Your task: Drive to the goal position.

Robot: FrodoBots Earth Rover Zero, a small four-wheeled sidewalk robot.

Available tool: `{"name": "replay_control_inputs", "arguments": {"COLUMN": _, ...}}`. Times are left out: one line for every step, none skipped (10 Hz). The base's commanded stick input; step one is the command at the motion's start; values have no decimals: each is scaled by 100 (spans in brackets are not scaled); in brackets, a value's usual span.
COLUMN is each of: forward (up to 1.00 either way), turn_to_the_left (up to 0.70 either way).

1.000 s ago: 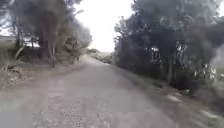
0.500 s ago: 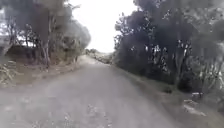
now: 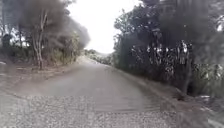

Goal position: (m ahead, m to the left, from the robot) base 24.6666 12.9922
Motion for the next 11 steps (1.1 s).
{"name": "replay_control_inputs", "arguments": {"forward": 100, "turn_to_the_left": 0}}
{"name": "replay_control_inputs", "arguments": {"forward": 100, "turn_to_the_left": 0}}
{"name": "replay_control_inputs", "arguments": {"forward": 100, "turn_to_the_left": 0}}
{"name": "replay_control_inputs", "arguments": {"forward": 100, "turn_to_the_left": 0}}
{"name": "replay_control_inputs", "arguments": {"forward": 100, "turn_to_the_left": 0}}
{"name": "replay_control_inputs", "arguments": {"forward": 100, "turn_to_the_left": 0}}
{"name": "replay_control_inputs", "arguments": {"forward": 100, "turn_to_the_left": 0}}
{"name": "replay_control_inputs", "arguments": {"forward": 100, "turn_to_the_left": 0}}
{"name": "replay_control_inputs", "arguments": {"forward": 100, "turn_to_the_left": 4}}
{"name": "replay_control_inputs", "arguments": {"forward": 100, "turn_to_the_left": 20}}
{"name": "replay_control_inputs", "arguments": {"forward": 100, "turn_to_the_left": 27}}
